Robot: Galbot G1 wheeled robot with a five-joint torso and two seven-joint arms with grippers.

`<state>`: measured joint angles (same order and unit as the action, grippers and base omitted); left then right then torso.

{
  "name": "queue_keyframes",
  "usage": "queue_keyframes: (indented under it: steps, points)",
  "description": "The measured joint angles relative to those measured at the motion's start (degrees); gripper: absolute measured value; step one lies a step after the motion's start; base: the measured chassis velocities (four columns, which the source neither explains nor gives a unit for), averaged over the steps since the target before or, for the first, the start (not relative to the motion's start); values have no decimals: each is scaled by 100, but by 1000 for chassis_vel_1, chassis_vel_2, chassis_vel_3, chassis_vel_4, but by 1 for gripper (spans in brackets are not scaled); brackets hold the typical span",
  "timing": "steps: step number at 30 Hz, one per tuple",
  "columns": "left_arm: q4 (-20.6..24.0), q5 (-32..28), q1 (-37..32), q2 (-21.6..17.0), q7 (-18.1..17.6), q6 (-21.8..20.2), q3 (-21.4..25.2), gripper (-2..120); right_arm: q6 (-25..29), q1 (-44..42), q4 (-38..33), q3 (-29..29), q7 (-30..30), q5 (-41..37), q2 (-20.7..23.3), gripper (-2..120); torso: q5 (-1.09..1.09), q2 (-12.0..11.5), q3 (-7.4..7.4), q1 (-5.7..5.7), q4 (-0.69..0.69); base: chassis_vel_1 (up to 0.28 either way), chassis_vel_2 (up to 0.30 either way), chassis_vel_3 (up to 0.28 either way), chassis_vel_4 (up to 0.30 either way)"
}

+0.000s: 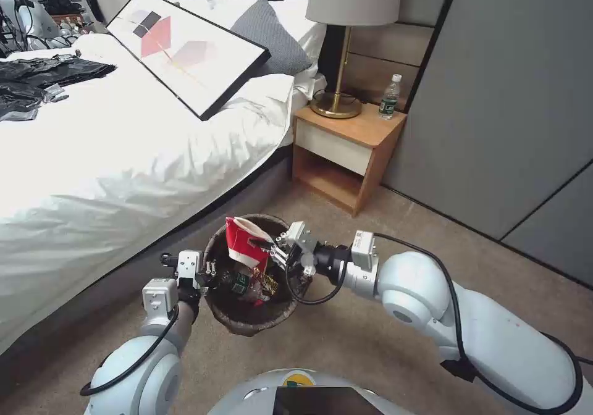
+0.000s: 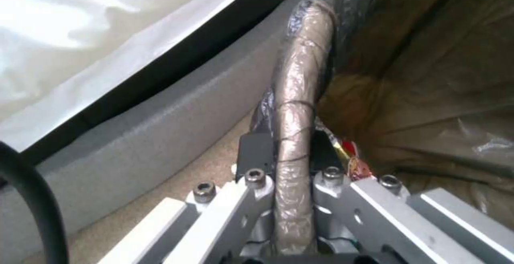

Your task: Pick up the trash bin, then pick up the garbage from the floor and place it into the trash bin.

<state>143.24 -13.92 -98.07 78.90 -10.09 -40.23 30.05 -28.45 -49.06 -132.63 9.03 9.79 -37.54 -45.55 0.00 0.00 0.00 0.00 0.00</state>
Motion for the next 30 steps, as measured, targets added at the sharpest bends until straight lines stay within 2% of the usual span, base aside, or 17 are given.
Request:
queue_keyframes:
  steps: [3,6,7,10,12,14,15,16,18,23,24,26,30]
  points:
    - [0,0,0,0,0,0,0,2,-21,0,47,72,5,111,-16,2,0,0,0,0,0,0,0,0,0]
    - [0,1,3,-1,1,0,-2,2,-41,0,63,171,-28,229,-45,14,0,0,0,0,0,0,0,0,0]
    - [0,1,3,-1,1,0,-2,2,-41,0,63,171,-28,229,-45,14,0,0,0,0,0,0,0,0,0]
    - [0,-1,16,-2,2,0,-2,2,-49,-12,56,233,-62,260,-54,30,0,0,0,0,0,0,0,0,0]
    - [0,-1,19,-2,2,0,-2,2,-50,-14,56,242,-69,270,-57,34,1,0,0,0,0,0,0,0,0]
    - [0,-7,30,-2,2,0,3,2,-50,-22,56,253,-81,303,-72,50,0,0,0,0,0,0,0,0,0]
    - [0,-7,30,-2,2,0,3,2,-50,-22,56,253,-81,303,-72,50,0,0,0,0,0,0,0,0,0]
    - [0,-11,35,-3,3,0,5,2,-49,-22,55,254,-87,303,-73,60,1,0,0,0,0,0,0,0,0]
    - [0,-12,44,-3,3,0,5,2,-48,-29,41,252,-96,303,-74,69,1,0,0,0,0,0,0,0,0]
    - [0,-14,52,-2,4,0,2,2,-43,-50,17,234,-128,302,-77,79,1,0,0,0,0,0,0,0,0]
    - [0,-14,56,0,5,0,2,2,-36,-76,-23,174,-169,278,-78,87,1,0,0,0,0,0,0,0,0]
    - [0,-15,63,1,5,0,1,2,-10,-126,-103,16,-205,207,-72,96,1,0,0,0,0,0,0,0,0]
    - [0,-18,70,1,7,1,7,2,82,-299,-251,-413,-324,23,-57,100,1,0,0,0,1,0,0,0,0]
